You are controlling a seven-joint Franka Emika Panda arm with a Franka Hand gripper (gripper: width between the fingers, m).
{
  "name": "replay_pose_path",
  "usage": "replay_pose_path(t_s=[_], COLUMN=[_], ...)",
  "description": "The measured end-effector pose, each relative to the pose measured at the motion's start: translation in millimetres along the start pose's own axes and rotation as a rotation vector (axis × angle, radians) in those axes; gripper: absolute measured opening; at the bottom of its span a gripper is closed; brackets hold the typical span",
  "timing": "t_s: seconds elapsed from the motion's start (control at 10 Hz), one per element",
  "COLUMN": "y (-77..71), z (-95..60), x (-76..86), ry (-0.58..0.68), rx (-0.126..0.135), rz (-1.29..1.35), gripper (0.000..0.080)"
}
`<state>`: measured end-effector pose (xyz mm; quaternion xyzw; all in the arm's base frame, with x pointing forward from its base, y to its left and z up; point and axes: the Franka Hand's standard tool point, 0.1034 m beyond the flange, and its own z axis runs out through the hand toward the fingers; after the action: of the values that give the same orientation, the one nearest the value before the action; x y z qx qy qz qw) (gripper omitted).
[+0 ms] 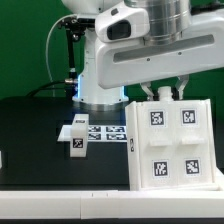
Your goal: Assemble cabinet
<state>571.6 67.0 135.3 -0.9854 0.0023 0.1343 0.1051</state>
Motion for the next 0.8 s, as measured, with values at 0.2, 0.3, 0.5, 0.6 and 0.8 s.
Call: replay_pose_path(t_s=[0.2,0.3,0.5,0.6,0.8], y=[-4.3,-6.0,-7.3,-6.3,-4.8], z=[-1.7,-4.4,-8.6,-10.1,-11.5], x=[6.9,13.1,24.9,28.1,30.4], ry=[-0.022,-0.020,-0.022,-0.014,-0.003], rx=[0.004,0.006,0.009,0.009,0.010], rz=[0.040,0.065,0.099,0.100,0.097], gripper=[0.0223,0.0223,0.0223,0.0224,0.0225])
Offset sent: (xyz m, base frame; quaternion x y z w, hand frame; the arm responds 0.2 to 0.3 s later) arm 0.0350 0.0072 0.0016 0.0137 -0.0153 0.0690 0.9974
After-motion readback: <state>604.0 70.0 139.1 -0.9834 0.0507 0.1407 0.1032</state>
